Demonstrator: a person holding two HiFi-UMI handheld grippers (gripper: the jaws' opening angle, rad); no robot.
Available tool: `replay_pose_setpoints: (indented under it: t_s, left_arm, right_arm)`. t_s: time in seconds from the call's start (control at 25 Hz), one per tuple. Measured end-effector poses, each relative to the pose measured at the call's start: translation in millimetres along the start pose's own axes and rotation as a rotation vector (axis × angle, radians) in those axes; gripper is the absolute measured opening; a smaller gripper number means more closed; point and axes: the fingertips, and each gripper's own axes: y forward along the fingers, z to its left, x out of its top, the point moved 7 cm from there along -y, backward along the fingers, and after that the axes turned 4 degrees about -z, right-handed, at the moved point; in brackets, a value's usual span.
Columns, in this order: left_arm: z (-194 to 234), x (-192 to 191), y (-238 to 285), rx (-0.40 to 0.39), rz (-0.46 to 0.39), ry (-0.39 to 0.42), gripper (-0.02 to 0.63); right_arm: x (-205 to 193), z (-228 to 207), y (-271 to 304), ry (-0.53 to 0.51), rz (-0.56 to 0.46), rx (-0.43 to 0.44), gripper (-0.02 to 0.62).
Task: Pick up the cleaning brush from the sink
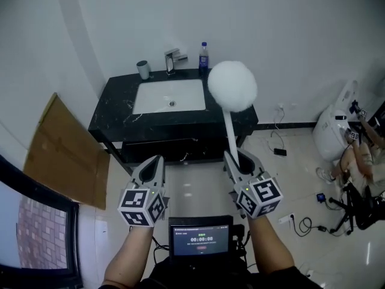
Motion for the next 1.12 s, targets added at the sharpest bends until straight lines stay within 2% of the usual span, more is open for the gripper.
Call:
replay_pose_setpoints:
  t_s: [0.12, 0.2, 0.36, 0.52, 0.76, 1.12]
  left_arm:
    - [-14.1, 8.7, -12.5, -0.008, -0.046, 0.009, 0.011]
    - [-22.1, 16.9, -16.6, -0.011, -0.109, 0.036, 0.011]
    - [-19.1, 19.3, -18.3, 0.001, -0.191, 0.057, 0.011]
    - [-18.5, 8.6, -23.9, 0.043, -0.208, 0.049, 0.011]
    - [-18.6, 0.6, -35.1, 0.018, -0.243, 0.102, 0.011]
    - [-8.8, 0.1, -30.6, 0.033, -0.240, 0.139, 0.011]
  right_arm:
    - [10.4, -0.1, -18.4, -0.030, -0.057, -0.002, 0.061]
    - [17.1, -1.2, -29.1, -0.055, -0.096, -0.004, 0.061]
    - [19.2, 8.0, -35.5, -0.105, -0.146, 0.008, 0.061]
    - [11.5, 12.6, -38.4, -0.128, -0.123, 0.034, 0.061]
    - [2.1, 11.5, -33.9, -0.070, -0.128, 0.010, 0.061]
    - [3.7, 8.3, -22.4, -0.071, -0.143, -0.015, 0.061]
